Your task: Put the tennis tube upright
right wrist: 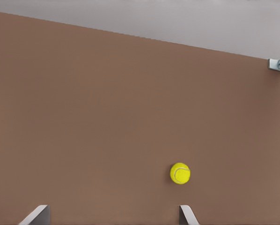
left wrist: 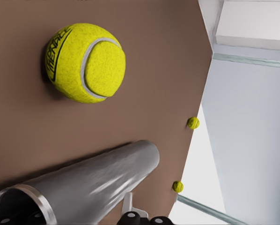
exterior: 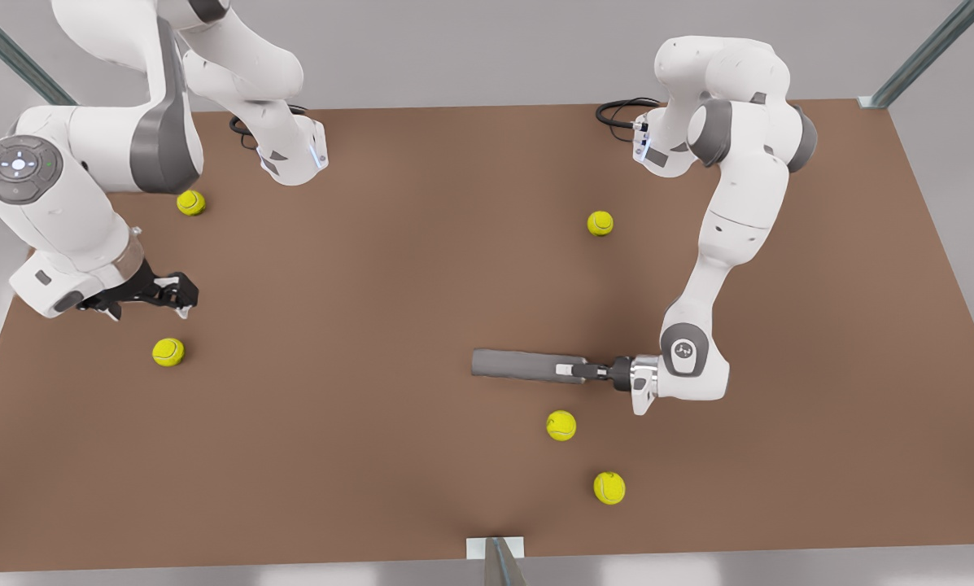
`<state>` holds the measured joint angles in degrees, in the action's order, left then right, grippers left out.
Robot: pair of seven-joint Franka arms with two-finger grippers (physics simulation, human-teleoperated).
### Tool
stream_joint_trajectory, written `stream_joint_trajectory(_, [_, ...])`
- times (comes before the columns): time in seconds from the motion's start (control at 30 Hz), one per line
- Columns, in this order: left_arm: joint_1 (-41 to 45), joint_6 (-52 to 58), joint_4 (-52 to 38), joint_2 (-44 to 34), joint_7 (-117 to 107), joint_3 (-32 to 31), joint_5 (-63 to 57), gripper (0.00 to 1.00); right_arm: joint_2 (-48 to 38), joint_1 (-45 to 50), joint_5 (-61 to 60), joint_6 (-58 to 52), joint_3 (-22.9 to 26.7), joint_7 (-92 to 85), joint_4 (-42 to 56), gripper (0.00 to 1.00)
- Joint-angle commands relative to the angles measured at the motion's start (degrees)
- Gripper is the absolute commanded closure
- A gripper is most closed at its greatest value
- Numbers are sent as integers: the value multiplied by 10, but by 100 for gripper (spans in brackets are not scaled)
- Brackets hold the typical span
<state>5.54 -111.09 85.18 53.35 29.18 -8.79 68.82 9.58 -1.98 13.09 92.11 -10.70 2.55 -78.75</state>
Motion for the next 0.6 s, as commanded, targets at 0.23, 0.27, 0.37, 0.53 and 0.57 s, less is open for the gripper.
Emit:
stream_joint_trajectory(0.23, [-2, 27, -8, -9, -16, 1, -19, 55, 0, 0, 6, -2, -2, 0, -3, 0])
stream_joint_trajectory(0.27, [-2, 31, -8, -10, -16, 1, -19, 55, 0, 0, 6, -2, -2, 0, -3, 0])
stream_joint_trajectory(0.37, [-2, 36, -8, -13, -21, 0, -20, 61, 1, 0, 6, -3, -2, 0, -2, 0])
stream_joint_trajectory(0.53, [-2, 49, -8, -17, -25, 1, -20, 66, 0, 0, 6, -4, -2, 0, -2, 0])
stream_joint_trajectory(0.57, [-2, 53, -8, -18, -25, 1, -32, 67, 0, 0, 6, -4, -2, 0, -3, 0])
